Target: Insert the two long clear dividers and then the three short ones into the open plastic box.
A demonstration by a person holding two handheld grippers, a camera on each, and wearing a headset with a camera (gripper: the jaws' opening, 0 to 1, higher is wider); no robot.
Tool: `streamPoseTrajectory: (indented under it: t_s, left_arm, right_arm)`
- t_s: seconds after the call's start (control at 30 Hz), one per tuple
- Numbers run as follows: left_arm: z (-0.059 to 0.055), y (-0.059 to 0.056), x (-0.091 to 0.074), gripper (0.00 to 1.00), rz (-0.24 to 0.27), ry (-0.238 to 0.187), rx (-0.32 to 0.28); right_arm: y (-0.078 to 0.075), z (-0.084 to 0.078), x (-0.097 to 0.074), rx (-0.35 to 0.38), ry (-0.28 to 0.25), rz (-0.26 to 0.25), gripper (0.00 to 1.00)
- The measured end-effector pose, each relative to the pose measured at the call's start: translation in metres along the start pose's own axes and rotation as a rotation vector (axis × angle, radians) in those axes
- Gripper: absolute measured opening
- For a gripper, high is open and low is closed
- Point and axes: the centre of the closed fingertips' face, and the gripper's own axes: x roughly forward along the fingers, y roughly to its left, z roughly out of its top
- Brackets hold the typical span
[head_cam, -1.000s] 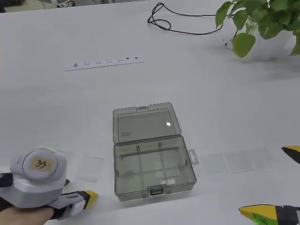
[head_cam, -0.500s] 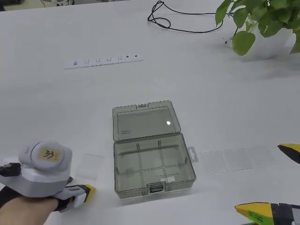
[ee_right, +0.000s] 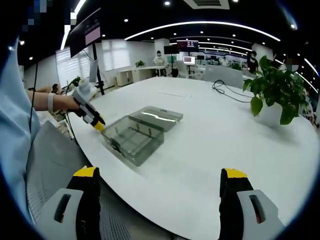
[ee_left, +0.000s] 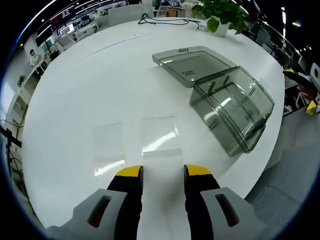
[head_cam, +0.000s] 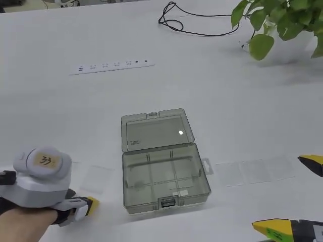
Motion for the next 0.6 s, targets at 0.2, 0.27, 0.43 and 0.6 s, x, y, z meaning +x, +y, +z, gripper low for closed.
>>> streamPoseTrajectory:
  t_s: [0.2,0.27,0.43,0.6]
  left_arm:
    - [0.001,-0.002,-0.001,0.31,-0.002,-0.007,-0.017]
    - [0.001,-0.003,-0.002,0.31,-0.007,-0.013,-0.023]
    - [0.002,-0.001,-0.004,0.30,-0.008,-0.035,-0.036]
    - [0.006,0.001,-0.012,0.30,-0.014,-0.087,-0.061]
  right_arm:
    - [0.000,0.001,0.000,-0.003,0.002,0.001,1.00]
    - [0.000,0.000,0.001,-0.001,0.004,0.001,1.00]
    - [0.000,0.001,0.002,-0.003,0.006,0.002,1.00]
    - [0.000,0.000,0.004,-0.008,0.013,0.004,1.00]
